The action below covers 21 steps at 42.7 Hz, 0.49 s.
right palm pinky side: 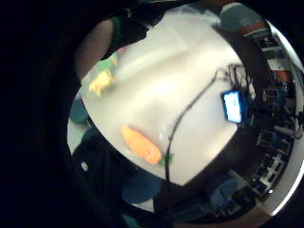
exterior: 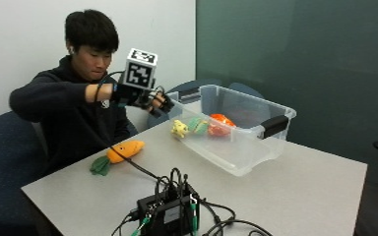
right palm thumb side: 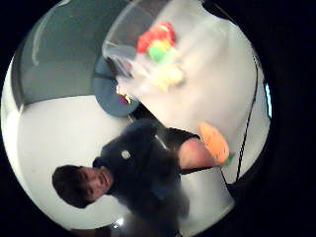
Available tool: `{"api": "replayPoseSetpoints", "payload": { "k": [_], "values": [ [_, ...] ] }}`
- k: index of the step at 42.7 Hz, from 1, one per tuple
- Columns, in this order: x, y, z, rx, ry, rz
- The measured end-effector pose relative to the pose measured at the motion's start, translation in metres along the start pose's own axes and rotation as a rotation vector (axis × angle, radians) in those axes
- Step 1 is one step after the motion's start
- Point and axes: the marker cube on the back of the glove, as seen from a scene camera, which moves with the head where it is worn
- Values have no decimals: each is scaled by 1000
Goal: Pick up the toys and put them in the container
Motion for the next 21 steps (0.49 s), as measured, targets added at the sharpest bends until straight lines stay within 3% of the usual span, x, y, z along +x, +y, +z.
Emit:
{"api": "replayPoseSetpoints", "payload": {
  "k": [9, 21],
  "values": [
    [44, 53, 116, -35, 45, 98],
    [36, 46, 185, 206, 164, 55]
  ]
}}
